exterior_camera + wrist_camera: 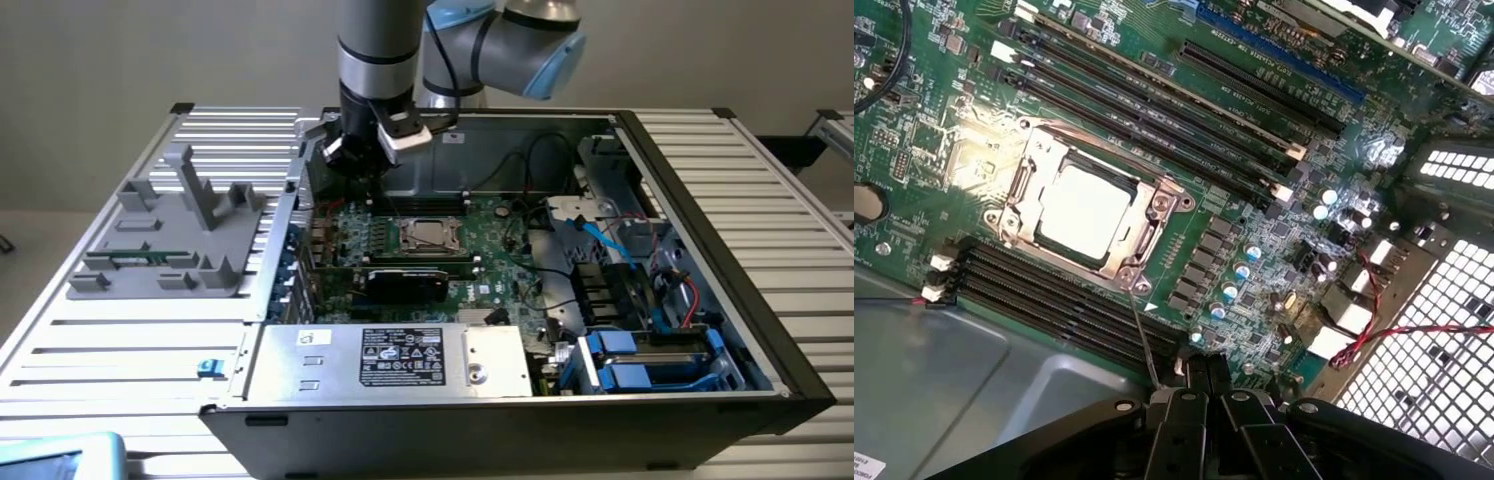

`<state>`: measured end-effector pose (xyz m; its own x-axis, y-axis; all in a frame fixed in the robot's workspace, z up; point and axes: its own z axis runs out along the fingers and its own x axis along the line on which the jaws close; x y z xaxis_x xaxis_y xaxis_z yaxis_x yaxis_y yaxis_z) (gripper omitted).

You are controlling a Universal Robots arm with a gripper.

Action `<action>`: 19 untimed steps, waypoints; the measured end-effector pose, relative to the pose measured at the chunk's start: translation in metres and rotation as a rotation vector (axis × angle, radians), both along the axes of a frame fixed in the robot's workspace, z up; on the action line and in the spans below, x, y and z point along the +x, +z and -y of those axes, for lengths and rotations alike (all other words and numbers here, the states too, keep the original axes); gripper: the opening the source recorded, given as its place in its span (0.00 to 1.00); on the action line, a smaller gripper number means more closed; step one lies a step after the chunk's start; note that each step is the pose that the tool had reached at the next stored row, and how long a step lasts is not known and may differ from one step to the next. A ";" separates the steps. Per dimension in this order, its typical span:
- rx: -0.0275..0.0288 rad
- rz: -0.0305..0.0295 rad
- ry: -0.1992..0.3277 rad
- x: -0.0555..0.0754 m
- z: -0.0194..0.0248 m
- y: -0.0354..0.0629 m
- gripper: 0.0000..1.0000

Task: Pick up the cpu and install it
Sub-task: 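Install the first cpu locking lever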

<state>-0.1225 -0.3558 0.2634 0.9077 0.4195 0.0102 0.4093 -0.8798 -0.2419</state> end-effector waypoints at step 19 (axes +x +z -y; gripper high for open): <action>0.0501 -0.0121 -0.061 -0.002 -0.0013 -0.0117 0.11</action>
<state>-0.1248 -0.3545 0.2516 0.9318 0.3624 0.0187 0.3518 -0.8897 -0.2908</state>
